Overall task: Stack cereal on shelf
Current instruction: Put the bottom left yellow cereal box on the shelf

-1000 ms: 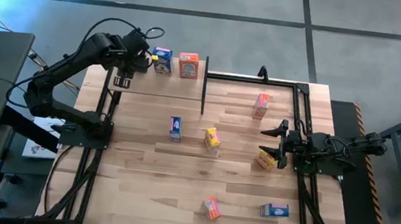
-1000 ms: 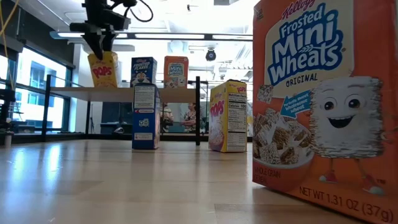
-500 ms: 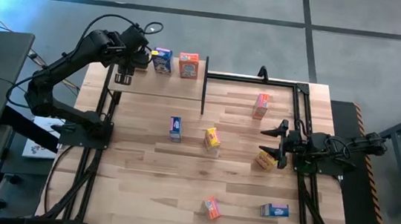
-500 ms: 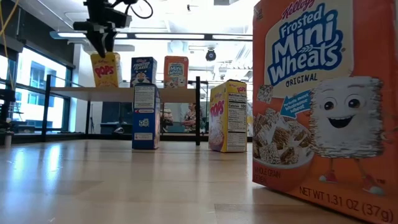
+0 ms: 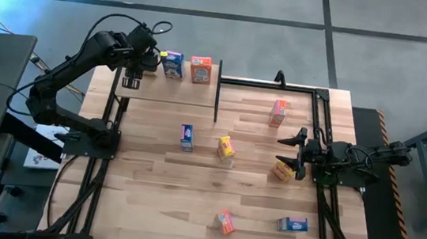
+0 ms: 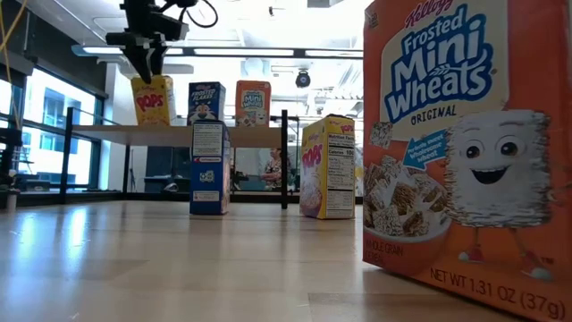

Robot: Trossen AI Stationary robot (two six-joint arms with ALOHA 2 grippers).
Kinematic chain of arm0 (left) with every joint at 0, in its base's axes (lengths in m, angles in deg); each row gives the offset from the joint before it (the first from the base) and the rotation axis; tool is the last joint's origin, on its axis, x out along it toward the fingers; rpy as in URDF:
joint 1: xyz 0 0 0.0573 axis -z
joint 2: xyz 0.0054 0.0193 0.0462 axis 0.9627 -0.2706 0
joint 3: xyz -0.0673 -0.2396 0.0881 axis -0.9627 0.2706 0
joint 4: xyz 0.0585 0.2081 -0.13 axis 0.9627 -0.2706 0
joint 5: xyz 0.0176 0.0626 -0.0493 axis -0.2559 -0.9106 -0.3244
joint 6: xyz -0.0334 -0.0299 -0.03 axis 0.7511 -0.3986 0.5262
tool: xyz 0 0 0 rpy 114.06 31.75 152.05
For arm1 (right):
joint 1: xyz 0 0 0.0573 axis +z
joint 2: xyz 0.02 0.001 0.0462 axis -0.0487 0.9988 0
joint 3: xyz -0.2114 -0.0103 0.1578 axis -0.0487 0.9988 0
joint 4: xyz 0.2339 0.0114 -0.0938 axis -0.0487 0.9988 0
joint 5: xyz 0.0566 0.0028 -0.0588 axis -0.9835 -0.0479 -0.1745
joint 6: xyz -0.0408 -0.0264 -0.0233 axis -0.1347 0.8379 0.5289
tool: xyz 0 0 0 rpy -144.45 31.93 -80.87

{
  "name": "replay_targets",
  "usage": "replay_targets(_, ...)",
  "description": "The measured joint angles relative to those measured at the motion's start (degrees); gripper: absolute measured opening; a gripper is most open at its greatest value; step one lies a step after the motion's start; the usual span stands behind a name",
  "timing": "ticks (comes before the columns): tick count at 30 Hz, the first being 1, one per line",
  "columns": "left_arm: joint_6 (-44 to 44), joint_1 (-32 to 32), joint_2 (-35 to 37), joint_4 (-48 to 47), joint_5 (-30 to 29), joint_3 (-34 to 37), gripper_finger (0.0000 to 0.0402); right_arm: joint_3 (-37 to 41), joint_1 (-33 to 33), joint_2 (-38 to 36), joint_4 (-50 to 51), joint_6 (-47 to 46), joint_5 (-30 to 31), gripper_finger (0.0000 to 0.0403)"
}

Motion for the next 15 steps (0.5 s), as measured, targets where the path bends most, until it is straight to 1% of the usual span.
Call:
replay_targets(7,-0.43,-1.07,0.00,0.50,1.23,0.00,0.0200,0.01,0.00,0.02,0.00,0.00,0.00,0.0274)
replay_targets(15,-1.51,-1.16,0.00,1.65,1.35,0.00,0.0201,0.01,-0.01,0.01,-0.01,-0.01,0.00,0.0274)
